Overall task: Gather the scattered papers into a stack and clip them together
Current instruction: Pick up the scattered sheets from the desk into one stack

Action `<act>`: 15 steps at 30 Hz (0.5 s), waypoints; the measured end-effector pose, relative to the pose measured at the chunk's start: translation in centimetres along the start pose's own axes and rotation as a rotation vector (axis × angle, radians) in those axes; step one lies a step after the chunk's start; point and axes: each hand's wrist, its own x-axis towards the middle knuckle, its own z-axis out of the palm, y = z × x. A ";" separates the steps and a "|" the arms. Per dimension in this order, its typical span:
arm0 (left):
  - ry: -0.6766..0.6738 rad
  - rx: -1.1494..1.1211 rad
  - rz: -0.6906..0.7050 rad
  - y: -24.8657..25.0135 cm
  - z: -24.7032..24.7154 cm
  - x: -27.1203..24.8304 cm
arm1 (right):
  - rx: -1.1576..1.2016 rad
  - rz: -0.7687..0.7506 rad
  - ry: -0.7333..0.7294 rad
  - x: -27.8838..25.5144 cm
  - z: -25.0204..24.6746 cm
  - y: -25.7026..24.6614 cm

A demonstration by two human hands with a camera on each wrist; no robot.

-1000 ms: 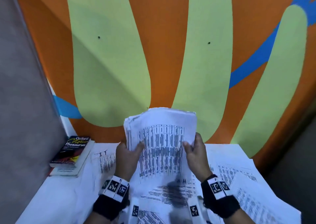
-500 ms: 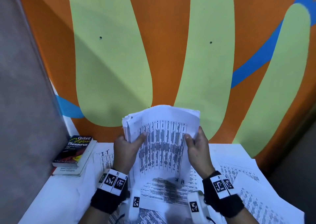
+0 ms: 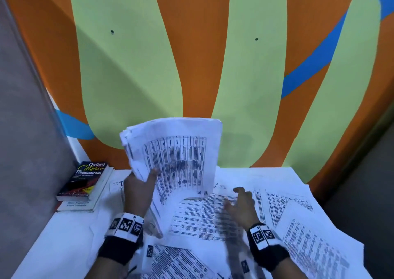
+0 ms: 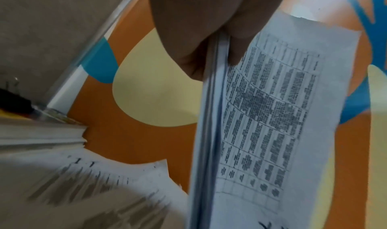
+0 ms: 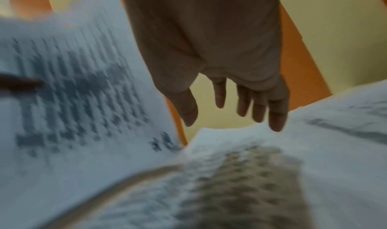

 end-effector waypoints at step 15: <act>0.298 0.049 0.043 -0.4 -5.2 2.2 | -0.555 -0.380 -0.073 3.9 5.8 -2.6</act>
